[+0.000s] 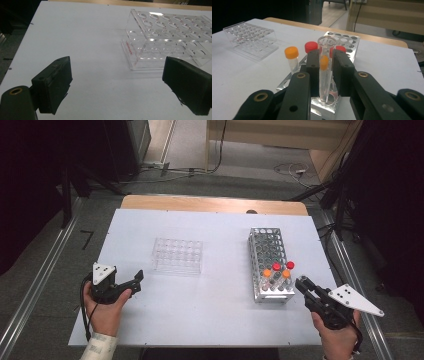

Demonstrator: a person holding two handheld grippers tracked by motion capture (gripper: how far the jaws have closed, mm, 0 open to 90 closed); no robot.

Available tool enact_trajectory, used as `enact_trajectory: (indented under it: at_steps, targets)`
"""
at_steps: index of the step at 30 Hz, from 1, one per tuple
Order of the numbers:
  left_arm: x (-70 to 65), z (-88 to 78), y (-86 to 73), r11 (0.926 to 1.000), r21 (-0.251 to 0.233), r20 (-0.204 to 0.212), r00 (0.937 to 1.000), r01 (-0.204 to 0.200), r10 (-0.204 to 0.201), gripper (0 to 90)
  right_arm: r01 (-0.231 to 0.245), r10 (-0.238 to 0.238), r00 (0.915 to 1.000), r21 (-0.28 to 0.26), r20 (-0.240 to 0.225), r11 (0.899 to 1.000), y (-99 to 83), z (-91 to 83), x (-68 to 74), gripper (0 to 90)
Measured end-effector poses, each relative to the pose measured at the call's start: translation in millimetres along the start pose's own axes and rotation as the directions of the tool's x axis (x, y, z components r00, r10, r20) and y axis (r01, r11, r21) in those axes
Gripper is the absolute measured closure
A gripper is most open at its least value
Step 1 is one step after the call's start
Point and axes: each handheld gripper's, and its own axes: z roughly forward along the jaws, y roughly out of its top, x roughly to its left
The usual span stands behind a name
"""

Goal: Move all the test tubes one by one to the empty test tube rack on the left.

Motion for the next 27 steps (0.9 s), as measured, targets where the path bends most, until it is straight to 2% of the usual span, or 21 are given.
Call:
enact_trajectory:
  at_steps: [5,14,22,27]
  targets:
    - [-0.8,0.5,-0.1,1.0,0.001,0.003,1.0,0.0,0.0,9.4,0.016,-0.016,0.9995,0.001,-0.029,1.0,2.6,-3.1,8.1,73.3]
    - [-4.7,0.5,0.5,1.0,0.005,0.019,0.9998,-0.005,0.005,9.4,0.044,-0.042,0.9946,0.011,-0.095,0.999,3.4,4.0,28.0,73.3]
    - [-13.7,-0.3,5.1,1.0,-0.001,0.069,0.9976,0.001,-0.001,9.4,0.07,-0.063,0.9849,0.034,-0.161,0.997,3.7,21.3,53.1,73.3]
    - [-24.8,0.0,14.2,0.9998,-0.007,0.107,0.9941,-0.017,0.017,9.5,0.088,-0.08,0.9776,0.034,-0.195,0.996,9.8,33.7,67.6,73.3]
